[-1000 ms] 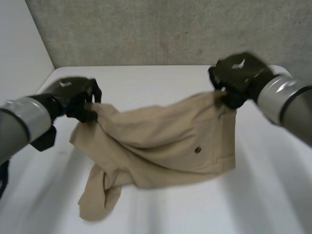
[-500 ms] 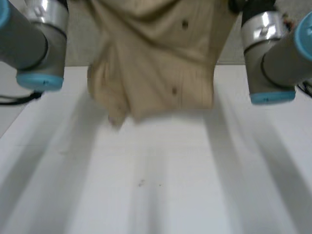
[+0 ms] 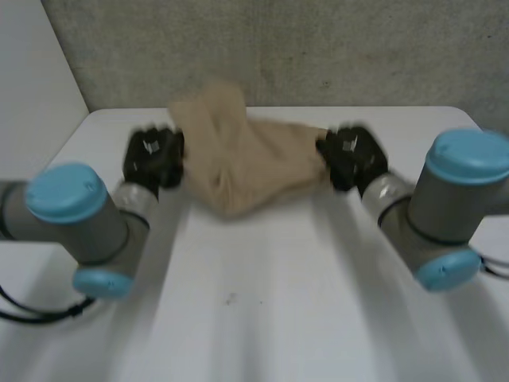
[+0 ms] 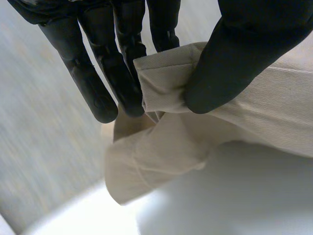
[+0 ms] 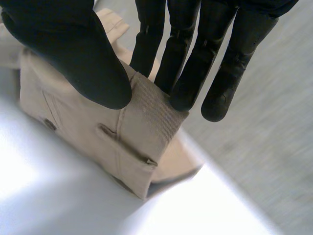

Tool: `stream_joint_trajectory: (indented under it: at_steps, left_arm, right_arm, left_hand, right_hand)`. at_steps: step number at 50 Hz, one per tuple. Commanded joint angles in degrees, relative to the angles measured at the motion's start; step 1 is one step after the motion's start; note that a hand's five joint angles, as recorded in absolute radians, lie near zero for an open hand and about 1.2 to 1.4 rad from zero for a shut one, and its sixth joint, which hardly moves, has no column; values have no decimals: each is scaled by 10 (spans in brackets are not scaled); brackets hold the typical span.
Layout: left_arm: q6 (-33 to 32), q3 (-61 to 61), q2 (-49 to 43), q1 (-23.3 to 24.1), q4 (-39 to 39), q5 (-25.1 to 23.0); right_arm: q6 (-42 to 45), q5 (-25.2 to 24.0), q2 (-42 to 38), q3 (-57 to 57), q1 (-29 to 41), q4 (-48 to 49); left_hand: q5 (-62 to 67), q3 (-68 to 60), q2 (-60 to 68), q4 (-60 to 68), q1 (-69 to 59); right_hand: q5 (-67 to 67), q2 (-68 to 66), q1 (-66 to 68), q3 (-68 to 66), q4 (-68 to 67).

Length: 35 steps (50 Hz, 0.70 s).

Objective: Fold the shorts.

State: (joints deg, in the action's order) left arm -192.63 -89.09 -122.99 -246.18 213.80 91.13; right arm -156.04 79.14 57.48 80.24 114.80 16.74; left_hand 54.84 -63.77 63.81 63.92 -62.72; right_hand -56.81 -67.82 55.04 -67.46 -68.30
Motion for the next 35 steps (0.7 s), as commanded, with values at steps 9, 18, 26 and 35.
stream_joint_trajectory:
  at_steps: [9, 18, 26, 35]
  left_arm:
    - [-158, -78, 57, -5, -159, 1]
    - [-151, -108, 128, -14, -167, -3]
    - [-99, -135, 128, -40, -174, -53]
    - [-63, -144, 123, -80, -212, -189]
  right_arm:
    - [27, -5, 70, 154, -32, -53]
    - [24, -12, 88, 185, -56, -52]
    - [26, -10, 88, 183, -70, -51]
    - [22, -3, 84, 176, -85, -52]
  left_hand:
    - [-171, 160, -160, -162, 150]
    - [-211, 201, -201, -202, 190]
    - [-211, 201, -201, -202, 190]
    - [-242, 231, -231, -233, 221]
  right_hand:
    - [-132, -122, 250, -125, -117]
    - [-132, -122, 250, -125, -117]
    - [-132, -122, 250, -125, -117]
    - [-132, -122, 250, -125, -117]
